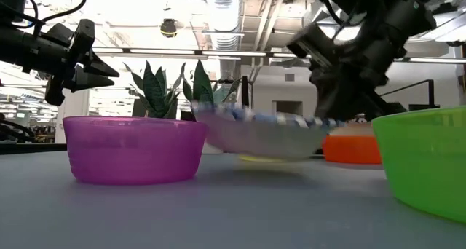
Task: Place and stack bowls onto a shelf
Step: Stack the white patterned bowl on the white patterned bowl on the shelf
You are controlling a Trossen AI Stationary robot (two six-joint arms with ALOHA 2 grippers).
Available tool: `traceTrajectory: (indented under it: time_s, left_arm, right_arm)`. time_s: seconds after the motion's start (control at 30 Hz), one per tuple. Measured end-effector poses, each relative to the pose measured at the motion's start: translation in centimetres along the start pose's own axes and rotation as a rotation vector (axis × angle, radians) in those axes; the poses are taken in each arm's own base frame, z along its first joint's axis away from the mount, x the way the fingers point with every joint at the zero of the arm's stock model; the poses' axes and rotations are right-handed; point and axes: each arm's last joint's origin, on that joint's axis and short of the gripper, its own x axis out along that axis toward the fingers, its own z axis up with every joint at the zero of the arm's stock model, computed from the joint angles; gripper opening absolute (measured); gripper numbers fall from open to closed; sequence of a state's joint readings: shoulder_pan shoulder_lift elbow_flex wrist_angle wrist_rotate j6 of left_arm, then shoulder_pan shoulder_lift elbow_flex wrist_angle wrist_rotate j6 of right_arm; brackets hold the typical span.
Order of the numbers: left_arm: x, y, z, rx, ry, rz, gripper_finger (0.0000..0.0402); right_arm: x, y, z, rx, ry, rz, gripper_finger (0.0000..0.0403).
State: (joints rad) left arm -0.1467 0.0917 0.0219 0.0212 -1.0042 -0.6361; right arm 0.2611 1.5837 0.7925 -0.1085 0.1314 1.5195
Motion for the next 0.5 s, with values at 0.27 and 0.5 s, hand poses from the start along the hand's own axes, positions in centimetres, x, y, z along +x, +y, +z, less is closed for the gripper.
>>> traceTrajectory:
  time_s: [0.27, 0.5]
  left_arm:
    - [0.0, 0.0, 0.0, 0.004, 0.000, 0.000, 0.0098]
    - [0.0, 0.0, 0.0, 0.006, -0.001, 0.001, 0.0098]
  right_arm:
    - [-3.3, 1.8, 0.6, 0.017, -0.046, 0.110, 0.0021]
    - [-10.0, 0.4, 1.7, 0.182, -0.358, 0.074, 0.0021]
